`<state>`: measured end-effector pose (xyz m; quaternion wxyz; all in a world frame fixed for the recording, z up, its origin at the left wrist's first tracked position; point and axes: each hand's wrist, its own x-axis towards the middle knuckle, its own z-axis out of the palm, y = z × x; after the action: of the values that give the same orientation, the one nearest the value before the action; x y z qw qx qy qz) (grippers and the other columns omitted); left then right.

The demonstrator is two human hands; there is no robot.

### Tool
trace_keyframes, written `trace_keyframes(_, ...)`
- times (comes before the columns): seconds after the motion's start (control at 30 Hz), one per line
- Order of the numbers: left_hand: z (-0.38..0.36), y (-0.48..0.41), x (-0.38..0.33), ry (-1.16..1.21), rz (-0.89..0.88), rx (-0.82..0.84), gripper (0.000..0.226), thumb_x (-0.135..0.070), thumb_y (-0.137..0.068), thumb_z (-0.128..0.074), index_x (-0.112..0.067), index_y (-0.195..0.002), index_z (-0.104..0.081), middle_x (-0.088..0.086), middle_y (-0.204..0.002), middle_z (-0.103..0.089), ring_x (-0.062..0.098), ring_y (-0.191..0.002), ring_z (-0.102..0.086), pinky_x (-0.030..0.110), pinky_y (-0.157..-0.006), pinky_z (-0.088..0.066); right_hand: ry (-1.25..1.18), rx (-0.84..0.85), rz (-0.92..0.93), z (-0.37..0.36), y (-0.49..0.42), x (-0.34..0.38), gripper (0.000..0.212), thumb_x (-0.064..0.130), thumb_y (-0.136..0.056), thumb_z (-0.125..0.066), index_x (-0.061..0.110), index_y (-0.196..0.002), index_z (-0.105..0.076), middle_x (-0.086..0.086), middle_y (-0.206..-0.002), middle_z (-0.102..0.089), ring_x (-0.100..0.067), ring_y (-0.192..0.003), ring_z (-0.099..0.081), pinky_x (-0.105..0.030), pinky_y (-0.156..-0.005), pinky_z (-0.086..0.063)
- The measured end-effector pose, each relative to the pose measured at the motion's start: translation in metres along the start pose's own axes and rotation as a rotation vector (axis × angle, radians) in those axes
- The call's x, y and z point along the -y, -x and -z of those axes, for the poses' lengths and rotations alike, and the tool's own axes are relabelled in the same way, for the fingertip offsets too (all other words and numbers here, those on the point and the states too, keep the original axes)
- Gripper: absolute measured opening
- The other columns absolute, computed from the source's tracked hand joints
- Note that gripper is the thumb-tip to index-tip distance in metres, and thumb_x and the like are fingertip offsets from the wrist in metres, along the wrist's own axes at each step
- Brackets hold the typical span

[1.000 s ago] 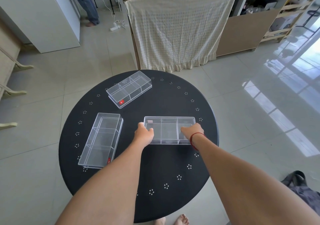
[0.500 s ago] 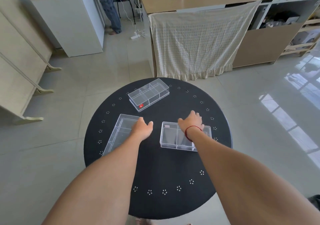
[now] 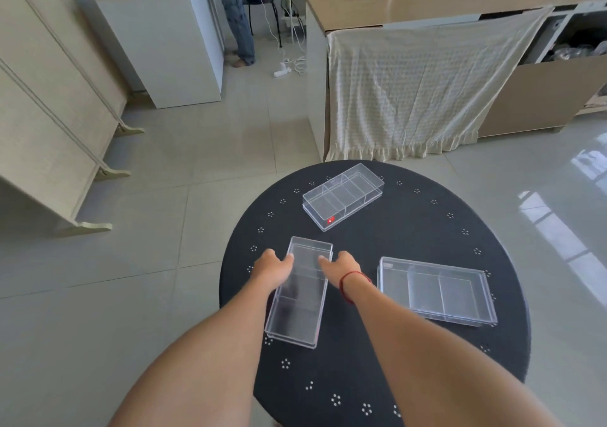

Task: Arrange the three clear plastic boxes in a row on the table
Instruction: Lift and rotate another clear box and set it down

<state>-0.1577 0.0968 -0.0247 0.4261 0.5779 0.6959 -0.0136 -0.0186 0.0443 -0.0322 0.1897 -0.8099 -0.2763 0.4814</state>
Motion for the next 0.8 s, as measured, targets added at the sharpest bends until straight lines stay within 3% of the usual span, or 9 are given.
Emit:
trace_keyframes(0.17,-0.016,-0.016,0.007,-0.028,0.054,0.146,0.068,-0.053,-0.094,-0.041,-0.007,-0.144,-0.042,0.011,-0.148,-0.045,0.031,-0.134,-0.046,0.039,-0.106,-0.037,-0.098,0.076,-0.200,-0.027,-0.017,-0.010,0.070,0.054,-0.096,-0.024,0.005,-0.142,-0.042,-0.009,-0.120,-0.054,-0.026,-0.104,-0.052,-0.043,-0.107,-0.043)
trace_keyframes(0.23,-0.016,-0.019,0.005,0.021,0.077,0.171,0.066,-0.052,-0.093,-0.041,-0.007,-0.141,-0.045,0.011,-0.143,-0.050,0.032,-0.128,-0.051,0.037,-0.104,-0.042,-0.173,0.067,-0.240,-0.031,-0.027,-0.012,0.077,0.059,-0.092,-0.019,0.007,-0.142,-0.044,-0.006,-0.122,-0.056,-0.028,-0.114,-0.056,-0.046,-0.106,-0.044)
trace_keyframes(0.33,-0.020,-0.037,0.011,0.146,0.131,0.253,0.077,-0.062,-0.080,-0.040,-0.011,-0.137,-0.048,0.007,-0.131,-0.058,0.030,-0.115,-0.059,0.043,-0.094,-0.054,-0.234,0.070,-0.291,-0.026,-0.032,-0.010,0.075,0.057,-0.094,-0.013,0.009,-0.143,-0.042,-0.010,-0.140,-0.052,-0.032,-0.125,-0.053,-0.042,-0.101,-0.046)
trace_keyframes(0.4,-0.032,-0.062,0.025,0.195,0.150,0.272,0.089,-0.073,-0.064,-0.039,-0.016,-0.132,-0.052,0.003,-0.122,-0.064,0.027,-0.109,-0.064,0.043,-0.090,-0.057,-0.239,0.077,-0.305,-0.018,-0.032,-0.009,0.070,0.052,-0.097,-0.013,0.009,-0.145,-0.040,-0.012,-0.142,-0.050,-0.032,-0.125,-0.053,-0.045,-0.103,-0.046)
trace_keyframes(0.47,-0.033,-0.056,0.019,0.208,0.164,0.285,0.093,-0.079,-0.059,-0.037,-0.020,-0.128,-0.056,0.000,-0.120,-0.065,0.025,-0.109,-0.063,0.041,-0.091,-0.055,-0.282,0.081,-0.322,-0.011,-0.032,-0.010,0.064,0.048,-0.099,-0.016,0.009,-0.144,-0.038,-0.012,-0.136,-0.052,-0.031,-0.114,-0.058,-0.046,-0.095,-0.052)
trace_keyframes(0.53,-0.027,-0.033,-0.001,0.236,0.127,0.310,0.075,-0.073,-0.077,-0.038,-0.020,-0.127,-0.056,0.000,-0.123,-0.063,0.023,-0.111,-0.060,0.037,-0.090,-0.051,-0.355,0.051,-0.325,-0.006,-0.032,-0.012,0.059,0.044,-0.100,-0.020,0.008,-0.144,-0.038,-0.011,-0.127,-0.052,-0.030,-0.107,-0.058,-0.045,-0.089,-0.055)
trace_keyframes(0.63,-0.021,-0.013,-0.018,0.257,0.063,0.316,0.047,-0.055,-0.089,-0.049,-0.018,-0.119,-0.051,0.001,-0.113,-0.059,0.020,-0.098,-0.059,0.031,-0.072,-0.044,-0.425,0.055,-0.325,0.003,-0.027,-0.009,0.057,0.043,-0.101,-0.023,0.008,-0.142,-0.038,-0.011,-0.124,-0.052,-0.030,-0.107,-0.058,-0.046,-0.089,-0.055)
trace_keyframes(0.7,-0.016,-0.010,-0.019,0.228,0.028,0.305,0.045,-0.046,-0.082,-0.064,-0.022,-0.117,-0.048,0.001,-0.112,-0.062,0.018,-0.100,-0.063,0.031,-0.072,-0.050,-0.422,0.030,-0.294,0.007,-0.029,-0.007,0.059,0.044,-0.098,-0.025,0.006,-0.140,-0.041,-0.012,-0.129,-0.054,-0.031,-0.110,-0.058,-0.046,-0.094,-0.052)
trace_keyframes(0.8,-0.008,-0.008,-0.022,0.224,-0.057,0.288,0.059,-0.039,-0.073,-0.079,-0.027,-0.120,-0.046,0.001,-0.106,-0.065,0.017,-0.100,-0.068,0.039,-0.086,-0.057,-0.422,0.000,-0.238,0.015,-0.042,-0.010,0.065,0.047,-0.090,-0.026,0.008,-0.139,-0.047,-0.009,-0.128,-0.059,-0.032,-0.113,-0.060,-0.050,-0.102,-0.046)
